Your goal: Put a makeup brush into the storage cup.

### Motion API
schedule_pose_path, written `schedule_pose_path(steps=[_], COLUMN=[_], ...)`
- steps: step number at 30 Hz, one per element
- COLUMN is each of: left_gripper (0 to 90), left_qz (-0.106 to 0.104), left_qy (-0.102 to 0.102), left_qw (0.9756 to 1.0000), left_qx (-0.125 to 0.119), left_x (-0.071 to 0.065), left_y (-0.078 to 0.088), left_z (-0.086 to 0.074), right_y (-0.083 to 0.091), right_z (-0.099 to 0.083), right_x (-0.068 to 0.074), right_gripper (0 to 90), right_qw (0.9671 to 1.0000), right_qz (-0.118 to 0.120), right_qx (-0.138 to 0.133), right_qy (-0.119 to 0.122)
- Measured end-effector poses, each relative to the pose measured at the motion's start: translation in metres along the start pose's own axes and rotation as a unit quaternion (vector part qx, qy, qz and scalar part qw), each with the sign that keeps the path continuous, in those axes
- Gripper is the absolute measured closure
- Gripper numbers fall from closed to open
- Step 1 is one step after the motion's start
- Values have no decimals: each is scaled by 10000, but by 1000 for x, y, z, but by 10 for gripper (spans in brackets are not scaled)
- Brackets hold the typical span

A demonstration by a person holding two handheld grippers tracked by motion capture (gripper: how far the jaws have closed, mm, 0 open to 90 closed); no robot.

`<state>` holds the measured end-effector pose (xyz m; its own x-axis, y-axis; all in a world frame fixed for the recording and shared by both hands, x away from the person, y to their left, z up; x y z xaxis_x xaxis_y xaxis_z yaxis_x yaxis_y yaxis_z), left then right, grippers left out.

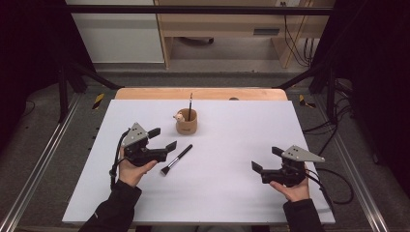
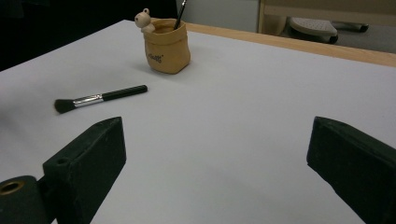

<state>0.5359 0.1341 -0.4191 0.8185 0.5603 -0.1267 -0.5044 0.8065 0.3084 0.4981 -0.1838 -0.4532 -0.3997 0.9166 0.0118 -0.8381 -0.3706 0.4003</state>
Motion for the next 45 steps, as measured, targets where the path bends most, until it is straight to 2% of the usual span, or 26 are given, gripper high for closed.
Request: schedule_pose_path(steps=[6, 27, 36, 38, 45], left_gripper=[126, 93, 86, 87, 85], left_qz=[45, 223, 343, 371, 443], left_qy=[77, 212, 257, 323, 348], left_qw=[9999, 9995, 9990, 9988, 9984], left_qx=[54, 10, 86, 71, 87], left_x=[0, 7, 13, 16, 20], left_y=[12, 48, 56, 58, 62], left_z=[-10, -34, -46, -50, -53], right_y=[1, 3, 4, 4, 3], right_z=[1, 1, 0, 1, 0], right_x=[-1, -2, -2, -2, -2], right_gripper=[52, 48, 48, 48, 48], right_qw=[10000, 10000, 10000, 10000, 10000], right_qz=[-16, -36, -49, -51, -51], right_qx=[-1, -20, -10, -28, -9], right_qy=[-16, -12, -31, -24, -21])
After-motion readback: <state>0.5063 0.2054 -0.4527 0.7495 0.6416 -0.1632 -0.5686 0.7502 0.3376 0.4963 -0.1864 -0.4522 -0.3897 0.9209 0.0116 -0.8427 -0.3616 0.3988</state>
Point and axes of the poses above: each handheld gripper's, and its own axes: y roughly backward along the jaws, z roughly out of its top, x roughly to its left, the point moved 10 cm from there along -y, roughly forward along the jaws, and after that the axes turned 13 degrees about -z, right-handed, at the moved point
